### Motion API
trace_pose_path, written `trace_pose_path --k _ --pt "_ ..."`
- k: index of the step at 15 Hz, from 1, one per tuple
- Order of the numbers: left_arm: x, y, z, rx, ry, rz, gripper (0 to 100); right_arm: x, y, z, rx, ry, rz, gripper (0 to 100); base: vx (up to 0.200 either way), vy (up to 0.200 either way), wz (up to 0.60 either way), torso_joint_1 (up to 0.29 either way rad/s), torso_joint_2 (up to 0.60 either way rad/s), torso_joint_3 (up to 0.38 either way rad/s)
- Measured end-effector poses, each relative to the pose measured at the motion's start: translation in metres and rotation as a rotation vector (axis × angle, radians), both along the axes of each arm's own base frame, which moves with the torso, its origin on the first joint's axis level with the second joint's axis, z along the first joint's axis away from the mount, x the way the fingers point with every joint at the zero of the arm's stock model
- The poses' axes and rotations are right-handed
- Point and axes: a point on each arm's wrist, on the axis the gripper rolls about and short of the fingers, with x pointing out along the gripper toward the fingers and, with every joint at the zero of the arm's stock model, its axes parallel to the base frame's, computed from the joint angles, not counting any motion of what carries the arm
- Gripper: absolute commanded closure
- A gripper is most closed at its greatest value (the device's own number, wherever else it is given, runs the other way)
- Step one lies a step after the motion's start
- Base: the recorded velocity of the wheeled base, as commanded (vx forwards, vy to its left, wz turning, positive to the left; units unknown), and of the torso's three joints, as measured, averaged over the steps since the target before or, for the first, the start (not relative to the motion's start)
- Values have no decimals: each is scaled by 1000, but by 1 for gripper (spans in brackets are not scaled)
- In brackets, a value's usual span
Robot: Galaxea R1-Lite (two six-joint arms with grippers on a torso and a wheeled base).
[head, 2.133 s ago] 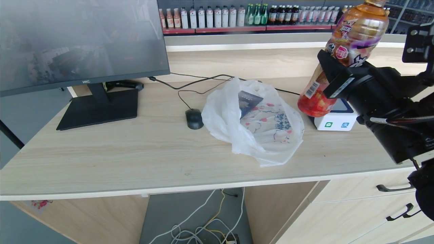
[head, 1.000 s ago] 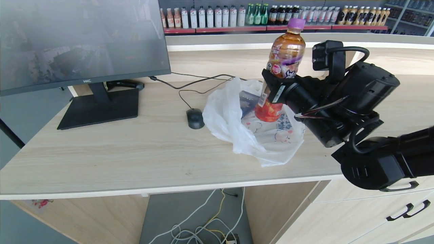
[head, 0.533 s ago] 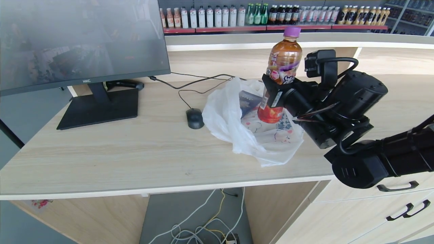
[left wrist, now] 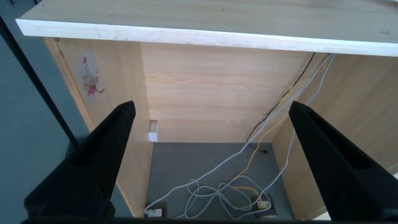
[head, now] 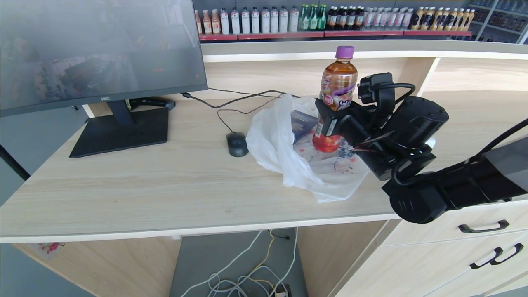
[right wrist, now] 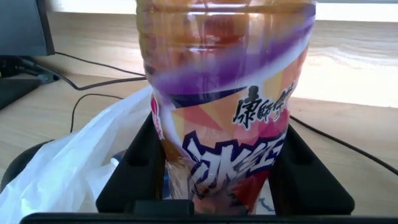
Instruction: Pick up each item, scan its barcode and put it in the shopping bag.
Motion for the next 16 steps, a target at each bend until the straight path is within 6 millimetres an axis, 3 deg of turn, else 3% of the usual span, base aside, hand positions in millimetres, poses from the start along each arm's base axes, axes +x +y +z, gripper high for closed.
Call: trace_pose_path --k 6,16 --pt "0 0 0 0 0 0 0 15 -2 -16 -10 21 -19 100 0 0 0 0 0 0" --pt "0 0 0 0 0 1 0 14 -3 -35 -37 83 -18 100 0 0 0 0 0 0"
